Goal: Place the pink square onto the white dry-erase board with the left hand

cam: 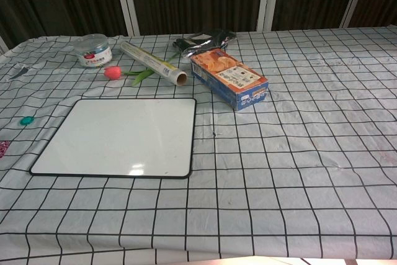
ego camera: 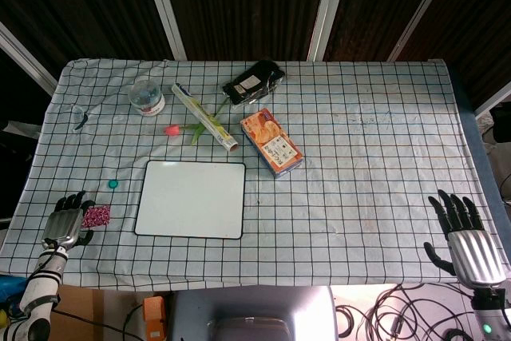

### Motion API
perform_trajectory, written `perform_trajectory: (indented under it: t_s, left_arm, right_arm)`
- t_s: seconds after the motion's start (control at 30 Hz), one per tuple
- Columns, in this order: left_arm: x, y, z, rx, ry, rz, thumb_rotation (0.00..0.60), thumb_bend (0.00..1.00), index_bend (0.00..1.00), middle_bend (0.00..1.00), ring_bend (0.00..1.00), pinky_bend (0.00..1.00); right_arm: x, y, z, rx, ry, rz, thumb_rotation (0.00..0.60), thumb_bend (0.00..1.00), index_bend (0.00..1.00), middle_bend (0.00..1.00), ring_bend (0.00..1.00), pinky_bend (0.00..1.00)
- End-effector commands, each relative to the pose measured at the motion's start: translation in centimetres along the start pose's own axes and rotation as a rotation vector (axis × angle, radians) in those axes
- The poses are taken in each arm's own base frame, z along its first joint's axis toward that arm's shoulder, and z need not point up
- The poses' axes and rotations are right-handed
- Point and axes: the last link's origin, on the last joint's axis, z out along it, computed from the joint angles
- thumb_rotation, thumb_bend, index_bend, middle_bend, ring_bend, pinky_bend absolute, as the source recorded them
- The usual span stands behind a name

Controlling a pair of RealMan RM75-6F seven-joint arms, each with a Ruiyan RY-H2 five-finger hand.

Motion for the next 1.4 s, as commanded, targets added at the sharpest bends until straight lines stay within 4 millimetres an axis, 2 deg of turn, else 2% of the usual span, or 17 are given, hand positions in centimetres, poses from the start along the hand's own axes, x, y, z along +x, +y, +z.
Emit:
perform_trajectory:
  t_s: [0.03, 0.53, 0.97, 1.4]
  left_arm:
    - [0.0, 0.0, 0.0, 0.001, 0.002, -0.001, 0.600, 0.36, 0.23, 0.00, 0.00, 0.00]
    - [-0.3, 0.1, 0.4, 0.000, -0.013, 0.000, 0.600, 0.36, 0.25, 0.00, 0.00, 0.00]
    - [-0.3, 0.1, 0.8, 0.005, 0.022, -0.011, 0.600, 0.36, 0.43, 0.05, 0.00, 0.00]
    - [1.6, 1.0, 0.5, -0.026, 0.110, -0.051, 0.600, 0.36, 0.42, 0.07, 0.00, 0.00]
  right_arm:
    - [0.0, 0.0, 0.0, 0.002, -0.002, 0.000, 0.600, 0.25, 0.00, 0.00, 0.00, 0.00]
    - [0.1, 0.0, 0.0, 0.001, 0.001, 0.002, 0.600, 0.26, 0.00, 0.00, 0.00, 0.00]
    - [0.0, 0.0, -0.1, 0.001, 0.000, 0.001, 0.600, 0.26, 0.00, 0.00, 0.00, 0.00]
    - [0.4, 0.3, -0.2, -0.006, 0.013, 0.016, 0.600, 0.26, 0.00, 0.00, 0.00, 0.00]
